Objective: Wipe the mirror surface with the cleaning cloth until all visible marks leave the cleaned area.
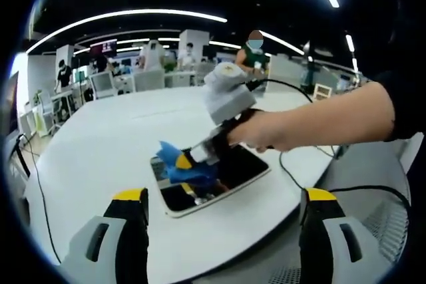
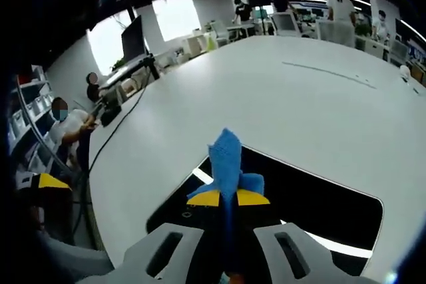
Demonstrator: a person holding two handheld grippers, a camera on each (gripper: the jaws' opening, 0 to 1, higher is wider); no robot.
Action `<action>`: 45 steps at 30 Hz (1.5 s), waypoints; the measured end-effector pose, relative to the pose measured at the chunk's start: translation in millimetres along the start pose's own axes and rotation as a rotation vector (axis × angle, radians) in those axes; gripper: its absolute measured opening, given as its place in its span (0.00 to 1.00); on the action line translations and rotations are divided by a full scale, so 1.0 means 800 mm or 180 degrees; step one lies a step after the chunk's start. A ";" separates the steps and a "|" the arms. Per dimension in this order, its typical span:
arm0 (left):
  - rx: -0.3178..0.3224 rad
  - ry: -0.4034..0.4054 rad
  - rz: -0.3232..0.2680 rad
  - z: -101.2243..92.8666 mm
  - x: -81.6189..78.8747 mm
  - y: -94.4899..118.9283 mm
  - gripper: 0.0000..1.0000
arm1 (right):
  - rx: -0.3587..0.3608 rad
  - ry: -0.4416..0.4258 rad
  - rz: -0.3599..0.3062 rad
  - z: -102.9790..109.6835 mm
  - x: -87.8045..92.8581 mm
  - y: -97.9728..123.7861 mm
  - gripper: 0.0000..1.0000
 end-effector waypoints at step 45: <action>0.0017 -0.0117 0.0053 -0.003 0.001 0.000 0.96 | -0.0004 0.0046 0.0084 0.038 0.040 0.037 0.01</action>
Point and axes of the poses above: the point that each gripper's makers call its tool centre point, and the gripper's own axes: y roughly backward along the fingers, z roughly to its left, x roughly out of its underside, the point moved 4 cm from there along y, roughly backward along the fingers, and after that the axes turned 4 degrees about -z, right-handed, at the moved point
